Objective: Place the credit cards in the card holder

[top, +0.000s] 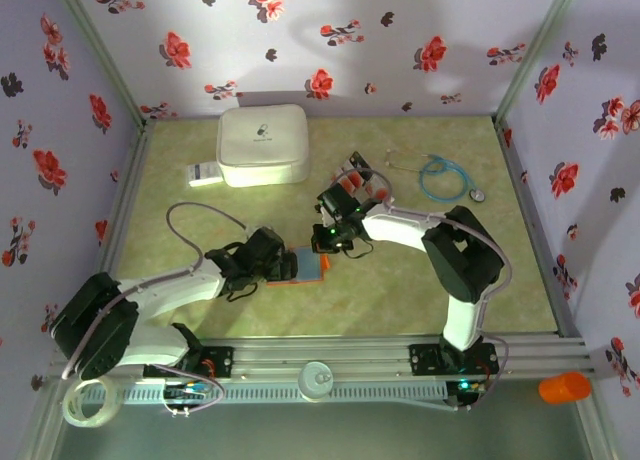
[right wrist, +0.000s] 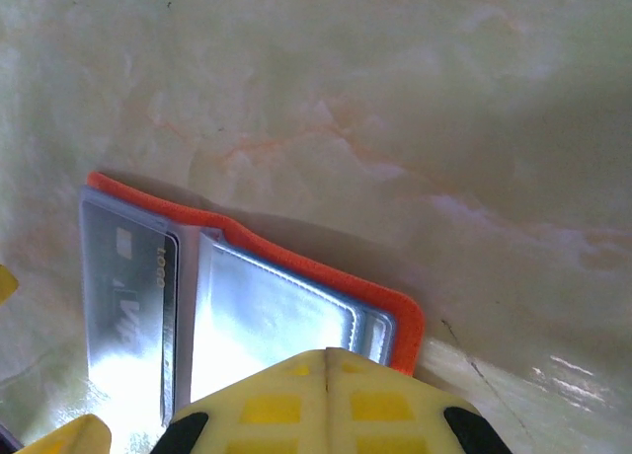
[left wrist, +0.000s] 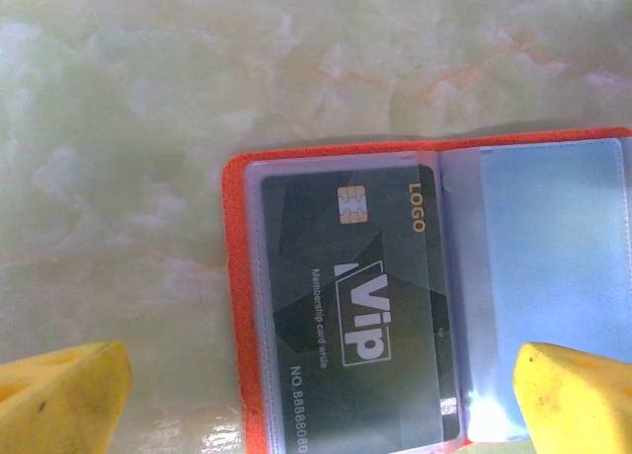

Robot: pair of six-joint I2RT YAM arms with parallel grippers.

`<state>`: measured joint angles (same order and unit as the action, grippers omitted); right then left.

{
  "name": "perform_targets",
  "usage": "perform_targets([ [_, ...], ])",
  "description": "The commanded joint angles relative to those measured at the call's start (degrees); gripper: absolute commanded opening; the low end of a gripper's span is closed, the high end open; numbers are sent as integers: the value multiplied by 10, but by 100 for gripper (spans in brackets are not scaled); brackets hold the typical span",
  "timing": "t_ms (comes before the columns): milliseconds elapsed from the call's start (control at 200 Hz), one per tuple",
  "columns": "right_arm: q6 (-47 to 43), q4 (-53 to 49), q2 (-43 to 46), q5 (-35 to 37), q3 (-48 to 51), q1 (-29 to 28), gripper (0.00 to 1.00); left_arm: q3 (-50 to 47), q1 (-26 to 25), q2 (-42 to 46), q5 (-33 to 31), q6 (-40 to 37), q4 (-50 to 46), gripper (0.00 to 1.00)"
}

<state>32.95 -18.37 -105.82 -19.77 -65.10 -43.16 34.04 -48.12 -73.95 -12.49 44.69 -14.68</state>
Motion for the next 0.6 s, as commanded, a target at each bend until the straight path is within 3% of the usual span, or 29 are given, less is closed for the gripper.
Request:
perform_targets([
  [0,-11,-9,-9,-11,-17,1,0,16,-4,-10,-14,7,9,100],
  [595,-6,0,-29,-19,-9,0,0,10,-6,-30,-16,7,24,100],
])
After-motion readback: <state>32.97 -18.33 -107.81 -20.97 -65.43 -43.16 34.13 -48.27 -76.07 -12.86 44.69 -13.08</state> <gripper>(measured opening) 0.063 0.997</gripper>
